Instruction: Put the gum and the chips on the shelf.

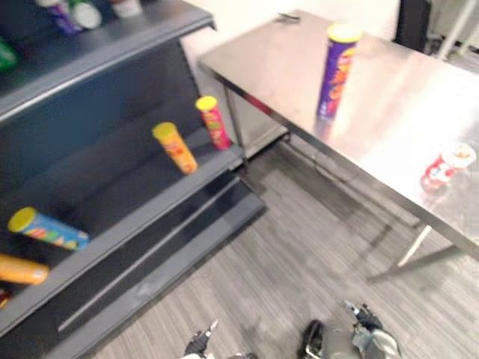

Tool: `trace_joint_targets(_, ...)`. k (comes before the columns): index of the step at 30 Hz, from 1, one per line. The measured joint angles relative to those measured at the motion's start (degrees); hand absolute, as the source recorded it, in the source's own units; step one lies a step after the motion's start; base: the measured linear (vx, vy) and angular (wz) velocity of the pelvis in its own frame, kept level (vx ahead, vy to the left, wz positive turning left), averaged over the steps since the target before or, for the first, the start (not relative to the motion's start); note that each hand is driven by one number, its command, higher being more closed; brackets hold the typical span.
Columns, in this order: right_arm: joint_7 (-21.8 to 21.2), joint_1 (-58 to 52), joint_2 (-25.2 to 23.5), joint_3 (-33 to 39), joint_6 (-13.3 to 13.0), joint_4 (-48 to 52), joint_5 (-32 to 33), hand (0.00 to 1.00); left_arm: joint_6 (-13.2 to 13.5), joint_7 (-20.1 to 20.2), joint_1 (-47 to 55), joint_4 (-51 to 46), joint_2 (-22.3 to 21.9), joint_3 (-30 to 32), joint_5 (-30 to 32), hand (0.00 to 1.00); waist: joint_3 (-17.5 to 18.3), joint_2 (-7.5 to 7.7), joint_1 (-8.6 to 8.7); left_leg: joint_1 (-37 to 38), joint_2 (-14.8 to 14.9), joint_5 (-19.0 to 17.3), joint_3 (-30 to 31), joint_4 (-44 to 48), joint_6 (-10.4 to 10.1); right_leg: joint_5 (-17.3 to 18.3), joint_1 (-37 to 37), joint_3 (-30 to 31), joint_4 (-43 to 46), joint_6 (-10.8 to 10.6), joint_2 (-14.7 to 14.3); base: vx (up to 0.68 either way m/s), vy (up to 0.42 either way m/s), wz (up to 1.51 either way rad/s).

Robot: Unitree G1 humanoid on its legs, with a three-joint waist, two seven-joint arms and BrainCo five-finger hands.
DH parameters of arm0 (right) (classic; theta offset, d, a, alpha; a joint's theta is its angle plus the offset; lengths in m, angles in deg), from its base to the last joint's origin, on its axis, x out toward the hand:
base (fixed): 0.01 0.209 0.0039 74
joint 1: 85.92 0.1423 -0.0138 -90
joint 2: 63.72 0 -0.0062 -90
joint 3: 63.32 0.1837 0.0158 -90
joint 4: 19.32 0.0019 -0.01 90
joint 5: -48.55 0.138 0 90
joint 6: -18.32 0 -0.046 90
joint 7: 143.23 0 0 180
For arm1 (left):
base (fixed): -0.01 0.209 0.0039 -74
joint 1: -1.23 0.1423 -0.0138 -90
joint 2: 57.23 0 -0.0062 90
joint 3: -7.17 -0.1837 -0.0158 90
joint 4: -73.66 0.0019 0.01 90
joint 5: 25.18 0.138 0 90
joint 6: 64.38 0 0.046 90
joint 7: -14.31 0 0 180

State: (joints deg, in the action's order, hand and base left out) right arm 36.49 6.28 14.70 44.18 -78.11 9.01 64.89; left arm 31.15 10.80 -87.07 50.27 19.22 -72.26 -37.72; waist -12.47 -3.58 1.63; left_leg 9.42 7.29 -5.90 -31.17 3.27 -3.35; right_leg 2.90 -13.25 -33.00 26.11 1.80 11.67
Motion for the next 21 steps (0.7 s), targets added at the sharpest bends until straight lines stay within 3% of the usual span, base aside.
trace_joint_targets(5,-0.1,-2.6,0.0,0.0,0.2,0.0,0.4,0.00,-0.1,0.3,-0.7,0.0,-0.1,0.0,0.3,0.00,-0.7,1.05,0.36,0.7,-1.1,1.1,-2.2,0.5,-1.8,0.3,2.8,0.8,-9.1,0.4,-2.3,0.04,-0.038,-0.40)
trace_joint_targets(8,-0.1,-2.5,-0.1,-0.1,0.3,-0.1,0.6,0.00,-0.7,0.3,-1.6,0.0,0.2,0.0,0.3,0.00,-1.2,2.33,0.23,-1.6,-1.1,-0.8,-5.0,8.2,-4.1,3.2,2.6,2.6,-11.3,1.1,-1.7,-0.01,-0.029,-0.55)
trace_joint_targets(9,-0.1,-2.5,0.1,0.0,0.4,0.0,0.8,0.00,-0.7,0.1,-1.8,0.0,0.1,0.2,0.2,0.00,-1.6,1.73,0.41,-3.6,1.6,-3.0,-5.8,16.3,-5.2,4.5,2.4,4.0,-10.2,1.0,-2.0,0.00,-0.077,-0.65)
trace_joint_targets(10,0.0,-2.7,0.2,-0.1,0.4,0.0,2.3,0.00,-0.7,0.0,-1.8,0.0,0.3,0.2,0.2,0.00,-1.7,1.69,1.13,-6.0,5.1,-3.5,-6.1,26.0,-4.9,5.4,2.6,5.4,-9.5,1.2,-2.8,0.01,-0.077,-0.82)
trace_joint_targets(12,0.2,-3.5,0.6,0.1,0.2,0.9,2.8,0.00,-0.7,-0.2,-1.7,-0.2,-0.3,1.8,-0.2,0.00,-1.7,-0.20,1.24,-7.8,12.1,-2.4,-6.4,40.4,-2.9,7.7,3.0,8.8,-6.1,2.6,-5.9,0.08,-0.037,-1.06)
trace_joint_targets(13,0.3,-3.9,0.7,0.1,0.2,1.6,2.8,0.00,-0.7,-0.3,-1.6,-0.4,-0.5,2.6,-0.3,0.00,-1.8,-0.32,1.23,-8.2,13.6,-1.3,-6.0,43.7,-1.3,8.6,2.9,10.1,-4.7,3.0,-6.7,0.16,-0.008,-1.38)
trace_joint_targets(14,0.6,-5.0,0.8,0.1,0.1,2.5,2.9,0.00,-0.6,-0.6,-1.4,-1.0,-0.6,3.5,-0.9,0.00,-1.7,-0.60,0.97,-9.0,15.3,2.7,-4.5,49.0,3.1,10.0,3.0,13.4,-2.6,3.5,-8.1,0.16,0.000,-1.13)
trace_joint_targets(15,0.9,-5.5,0.9,0.2,0.2,2.7,2.9,0.00,-0.6,-0.6,-1.4,-1.3,-0.8,3.6,-0.9,0.00,-1.7,-0.61,0.90,-10.3,15.6,6.0,-2.6,51.2,4.1,10.4,3.6,15.0,-2.4,3.8,-8.8,0.30,0.017,-1.59)
trace_joint_targets(16,1.4,-6.8,0.6,0.9,0.2,3.6,4.3,0.00,-0.3,-0.7,-1.5,-2.2,-1.4,4.5,-0.9,0.00,-1.8,-0.46,0.48,-14.5,15.6,5.4,2.5,56.5,2.0,11.2,3.8,19.3,-2.5,5.3,-10.4,0.27,0.037,-1.20)
trace_joint_targets(18,2.0,-7.2,0.3,2.7,0.3,3.7,4.5,0.00,0.0,-0.5,-1.7,-3.4,-1.8,5.4,-0.9,0.00,-2.0,-0.44,0.32,-17.8,14.8,-1.3,4.9,57.1,1.1,11.4,4.0,21.4,-2.5,5.7,-10.9,0.22,0.047,-0.97)
trace_joint_targets(19,2.4,-8.2,-0.1,4.0,0.4,3.7,4.6,0.00,0.3,-0.2,-1.7,-4.1,-1.7,5.5,-1.4,0.00,-2.2,-0.01,-0.34,-20.0,13.5,-5.0,7.0,54.4,0.6,11.0,5.0,23.6,-2.9,4.9,-11.1,0.27,0.068,-1.00)
trace_joint_targets(21,2.6,-8.8,-0.6,5.7,0.7,2.6,4.7,0.00,0.6,-0.2,-1.1,-5.1,-1.8,5.6,-3.0,0.00,-2.2,0.65,-0.72,-21.2,11.7,-6.6,10.3,44.6,0.2,11.3,6.6,26.8,-3.1,3.3,-11.2,0.26,0.084,-0.92)
